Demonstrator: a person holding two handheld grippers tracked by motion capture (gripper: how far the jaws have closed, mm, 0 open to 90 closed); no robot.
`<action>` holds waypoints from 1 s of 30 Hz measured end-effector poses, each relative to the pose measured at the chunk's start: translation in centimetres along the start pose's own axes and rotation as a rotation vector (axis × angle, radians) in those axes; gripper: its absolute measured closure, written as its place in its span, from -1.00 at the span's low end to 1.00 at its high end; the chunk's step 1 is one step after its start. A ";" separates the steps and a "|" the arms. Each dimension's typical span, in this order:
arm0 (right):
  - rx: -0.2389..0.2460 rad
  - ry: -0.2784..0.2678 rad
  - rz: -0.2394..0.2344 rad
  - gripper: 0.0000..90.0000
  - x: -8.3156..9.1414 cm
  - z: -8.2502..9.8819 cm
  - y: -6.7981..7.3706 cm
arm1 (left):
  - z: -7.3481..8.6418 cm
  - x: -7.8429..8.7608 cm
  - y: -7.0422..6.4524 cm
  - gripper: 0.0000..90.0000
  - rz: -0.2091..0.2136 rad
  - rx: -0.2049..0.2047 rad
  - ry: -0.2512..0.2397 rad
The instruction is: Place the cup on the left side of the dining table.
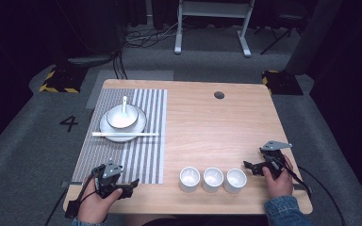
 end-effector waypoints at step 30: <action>0.000 0.000 0.000 -0.99 0.0 0.0 0.0 | -4.9 3.5 -2.8 -0.61 0.000 0.000 -0.269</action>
Point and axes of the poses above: each handheld gripper's, and its own axes: x roughly backward along the jaws, z roughly out of its underside, y roughly to its left, the point moved 7 cm from there along -x, roughly forward along the jaws, and after that the axes turned 7 degrees about -z, right-handed, at the moved point
